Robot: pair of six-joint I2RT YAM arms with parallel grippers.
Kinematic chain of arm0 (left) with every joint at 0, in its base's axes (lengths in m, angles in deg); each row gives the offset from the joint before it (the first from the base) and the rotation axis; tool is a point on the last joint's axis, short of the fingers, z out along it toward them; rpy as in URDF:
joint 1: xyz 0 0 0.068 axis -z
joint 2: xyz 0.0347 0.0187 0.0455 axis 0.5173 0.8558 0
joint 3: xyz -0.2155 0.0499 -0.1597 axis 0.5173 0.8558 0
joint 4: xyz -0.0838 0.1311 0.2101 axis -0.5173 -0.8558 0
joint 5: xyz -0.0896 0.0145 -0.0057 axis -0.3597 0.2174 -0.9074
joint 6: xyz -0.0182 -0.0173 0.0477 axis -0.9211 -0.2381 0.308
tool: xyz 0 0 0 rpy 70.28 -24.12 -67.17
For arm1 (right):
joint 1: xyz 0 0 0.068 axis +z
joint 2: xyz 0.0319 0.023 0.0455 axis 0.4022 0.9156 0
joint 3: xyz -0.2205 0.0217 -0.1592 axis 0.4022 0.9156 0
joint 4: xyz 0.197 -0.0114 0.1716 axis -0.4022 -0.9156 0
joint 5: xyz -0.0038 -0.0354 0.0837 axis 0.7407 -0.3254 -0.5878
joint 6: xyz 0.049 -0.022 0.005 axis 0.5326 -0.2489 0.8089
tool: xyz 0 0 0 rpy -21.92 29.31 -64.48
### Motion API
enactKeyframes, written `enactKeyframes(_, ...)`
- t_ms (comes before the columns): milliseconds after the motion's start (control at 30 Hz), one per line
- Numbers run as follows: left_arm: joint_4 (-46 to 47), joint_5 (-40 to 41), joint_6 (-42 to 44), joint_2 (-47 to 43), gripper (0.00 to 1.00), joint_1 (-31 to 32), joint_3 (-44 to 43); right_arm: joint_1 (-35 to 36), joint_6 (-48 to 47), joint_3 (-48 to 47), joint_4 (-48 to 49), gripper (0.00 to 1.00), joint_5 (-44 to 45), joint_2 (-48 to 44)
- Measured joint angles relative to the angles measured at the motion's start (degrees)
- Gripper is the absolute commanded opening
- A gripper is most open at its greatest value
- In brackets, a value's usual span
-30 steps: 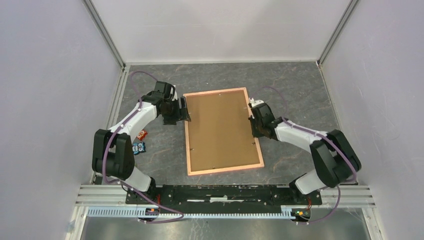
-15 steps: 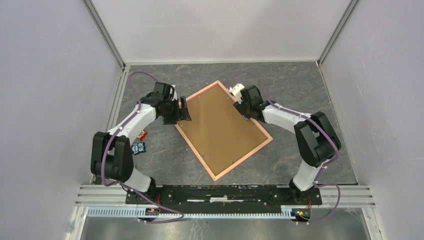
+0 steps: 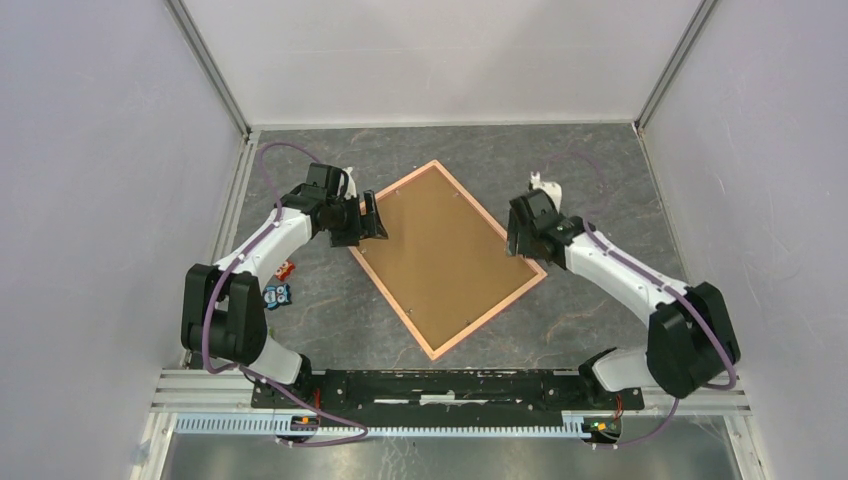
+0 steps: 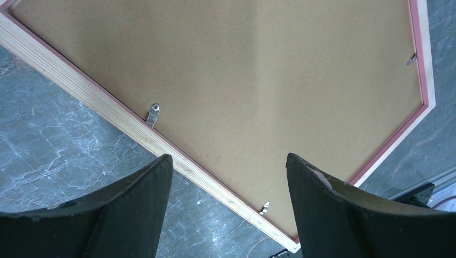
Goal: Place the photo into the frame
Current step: Adjust the photo frame at the center of the board, then turn over the photo frame at the center of the board.
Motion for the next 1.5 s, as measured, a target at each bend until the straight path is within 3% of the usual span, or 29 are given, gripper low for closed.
enactKeyframes(167,0.17,-0.46,0.00,0.00,0.84,0.00,0.00,-0.11,15.98,11.02,-1.40,0.74,-7.23,-4.35)
enactKeyframes(400,0.31,-1.01,0.00,-0.07,0.84,0.00,0.22,-0.17,25.31,17.66,0.48,0.65,-13.14,-3.52)
enactKeyframes(500,0.37,-1.55,0.00,-0.07,0.84,0.00,0.39,-0.59,27.80,19.32,3.76,0.54,-14.03,-4.42)
enactKeyframes(600,0.68,-2.01,0.00,-0.15,0.84,0.00,0.63,-1.38,30.14,21.44,7.91,0.37,-14.21,-5.44)
enactKeyframes(667,1.14,-2.54,0.00,-0.39,0.84,0.00,0.92,-2.27,31.39,23.02,11.06,0.20,-14.45,-5.99)
enactKeyframes(800,2.03,-4.07,0.00,-1.49,0.84,0.00,1.51,-4.74,33.00,24.30,17.00,0.00,-15.65,-5.38)
enactKeyframes(1067,6.45,-11.19,0.00,-3.21,0.84,2.73,2.91,-11.08,17.86,20.81,23.28,0.00,-16.98,-0.11)
enactKeyframes(1267,8.02,-14.14,1.46,-3.48,0.84,11.54,2.91,-15.80,11.08,16.68,22.86,0.00,-22.51,4.00)
enactKeyframes(1500,8.85,-12.55,7.21,-6.93,0.91,22.82,3.06,-18.58,10.99,12.44,19.54,0.00,-27.08,7.39)
